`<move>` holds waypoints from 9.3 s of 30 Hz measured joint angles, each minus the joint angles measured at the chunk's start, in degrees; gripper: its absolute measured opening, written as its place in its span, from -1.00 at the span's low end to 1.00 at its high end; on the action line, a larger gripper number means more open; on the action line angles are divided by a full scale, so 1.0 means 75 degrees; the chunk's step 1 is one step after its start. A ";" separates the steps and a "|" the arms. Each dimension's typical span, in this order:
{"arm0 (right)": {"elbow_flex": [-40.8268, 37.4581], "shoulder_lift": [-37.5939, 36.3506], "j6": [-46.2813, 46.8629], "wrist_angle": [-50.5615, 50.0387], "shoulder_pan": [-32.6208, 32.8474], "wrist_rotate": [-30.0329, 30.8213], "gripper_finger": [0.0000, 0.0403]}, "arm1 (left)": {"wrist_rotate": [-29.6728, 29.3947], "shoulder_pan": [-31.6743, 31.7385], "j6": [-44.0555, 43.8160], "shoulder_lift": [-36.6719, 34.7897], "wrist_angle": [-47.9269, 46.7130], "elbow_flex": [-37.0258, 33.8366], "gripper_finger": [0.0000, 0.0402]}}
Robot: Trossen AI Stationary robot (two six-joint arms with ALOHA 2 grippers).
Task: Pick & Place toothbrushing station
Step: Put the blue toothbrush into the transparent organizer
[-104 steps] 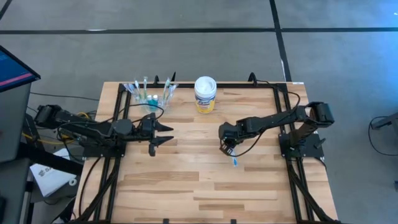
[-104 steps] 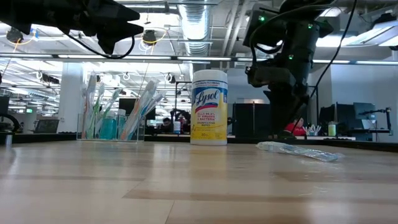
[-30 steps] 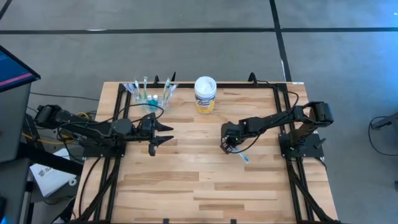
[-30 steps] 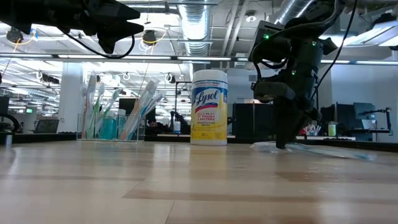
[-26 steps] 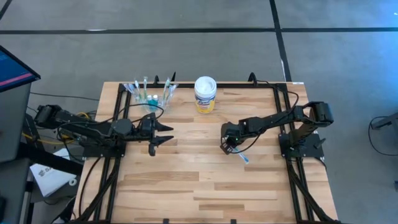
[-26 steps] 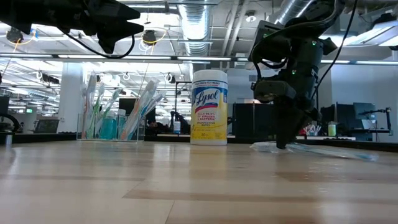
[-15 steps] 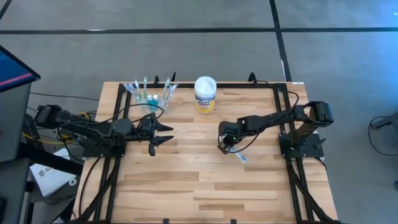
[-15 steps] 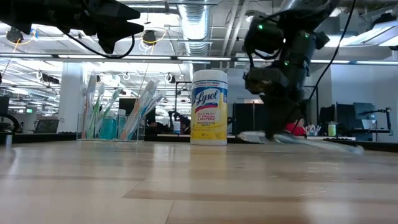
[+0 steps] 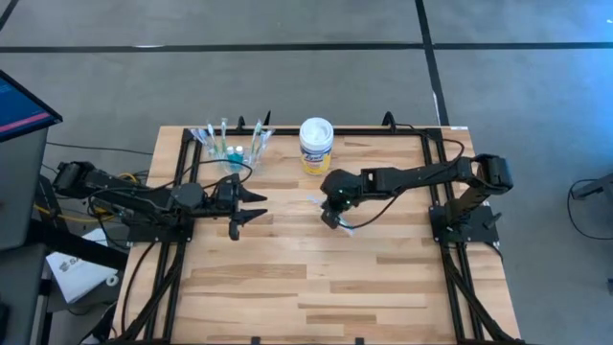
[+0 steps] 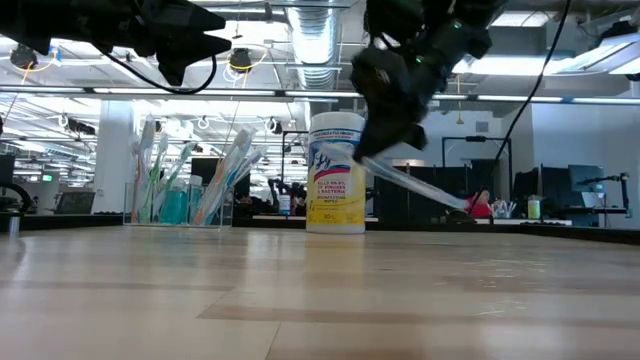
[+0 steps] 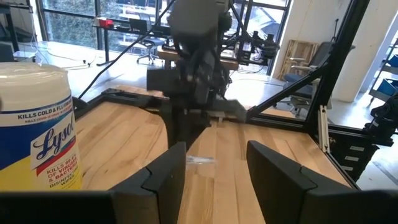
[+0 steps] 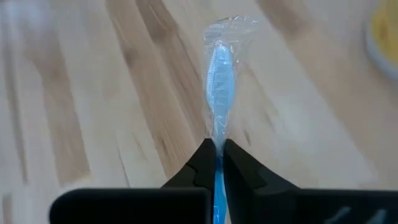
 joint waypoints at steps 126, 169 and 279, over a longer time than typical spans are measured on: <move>0.0439 0.0000 -0.3176 0.5515 -0.0169 -0.0622 -0.62 | -0.1345 0.0653 0.0286 0.2600 0.4761 -0.0333 -0.95; 0.0439 0.0000 -0.3378 0.5526 -0.0179 -0.0621 -0.62 | -0.4383 0.2658 0.1492 0.1101 0.2949 -0.0845 -0.96; 0.0439 0.0000 -0.3774 0.5497 -0.0176 -0.0618 -0.62 | -0.3009 0.4303 0.0246 0.4229 0.3181 -0.0807 -0.42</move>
